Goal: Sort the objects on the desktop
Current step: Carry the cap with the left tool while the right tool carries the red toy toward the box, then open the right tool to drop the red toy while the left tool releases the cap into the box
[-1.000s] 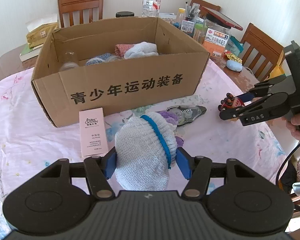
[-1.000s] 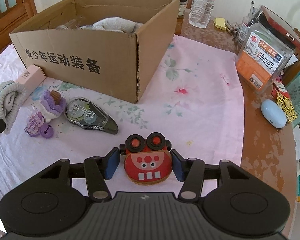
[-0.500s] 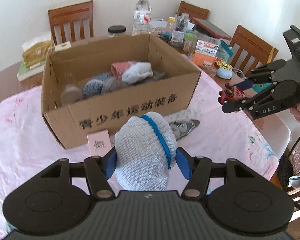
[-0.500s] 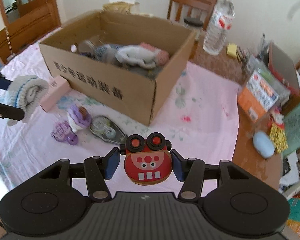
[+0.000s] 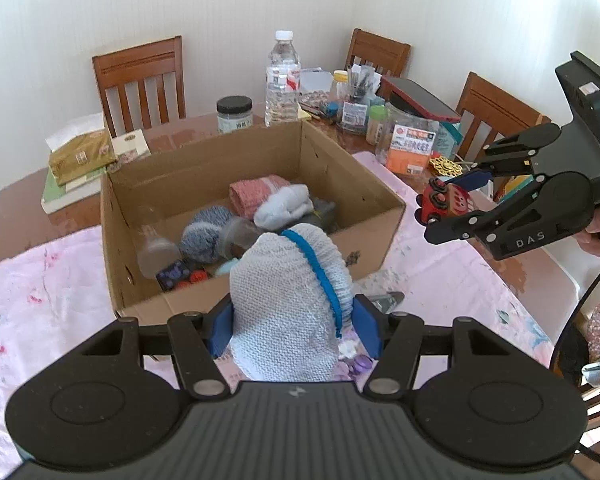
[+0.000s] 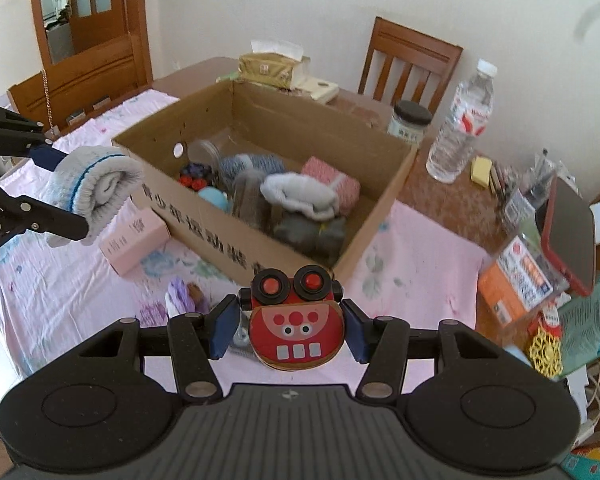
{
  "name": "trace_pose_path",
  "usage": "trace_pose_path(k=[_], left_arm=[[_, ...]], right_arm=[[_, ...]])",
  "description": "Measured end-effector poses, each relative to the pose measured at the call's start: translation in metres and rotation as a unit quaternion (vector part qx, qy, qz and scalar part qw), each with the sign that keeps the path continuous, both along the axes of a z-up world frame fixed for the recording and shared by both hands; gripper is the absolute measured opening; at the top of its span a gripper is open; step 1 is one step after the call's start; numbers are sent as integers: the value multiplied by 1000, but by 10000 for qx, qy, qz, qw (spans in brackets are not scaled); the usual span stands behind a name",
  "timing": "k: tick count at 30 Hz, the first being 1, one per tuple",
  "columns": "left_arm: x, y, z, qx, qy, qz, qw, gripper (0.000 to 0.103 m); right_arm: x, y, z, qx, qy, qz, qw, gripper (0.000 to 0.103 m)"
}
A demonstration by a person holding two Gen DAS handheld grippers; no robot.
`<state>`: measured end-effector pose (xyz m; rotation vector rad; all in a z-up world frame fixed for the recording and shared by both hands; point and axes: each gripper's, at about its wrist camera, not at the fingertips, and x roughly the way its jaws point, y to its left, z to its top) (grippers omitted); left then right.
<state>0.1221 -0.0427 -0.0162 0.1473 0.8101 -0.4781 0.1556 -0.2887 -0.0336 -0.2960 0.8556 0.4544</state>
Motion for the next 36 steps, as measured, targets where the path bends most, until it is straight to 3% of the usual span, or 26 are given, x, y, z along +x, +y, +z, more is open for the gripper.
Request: trace_pose_path(k=[15, 25, 36], left_arm=[[37, 7, 14, 78, -203, -23, 9998, 61], [67, 8, 21, 174, -419, -6, 9990, 61], [96, 9, 15, 243, -265, -17, 9994, 61]], right_arm=[[42, 12, 18, 101, -253, 107, 9996, 60], [78, 24, 2, 42, -86, 174, 9998, 60], [95, 24, -18, 24, 256, 169, 9995, 60]])
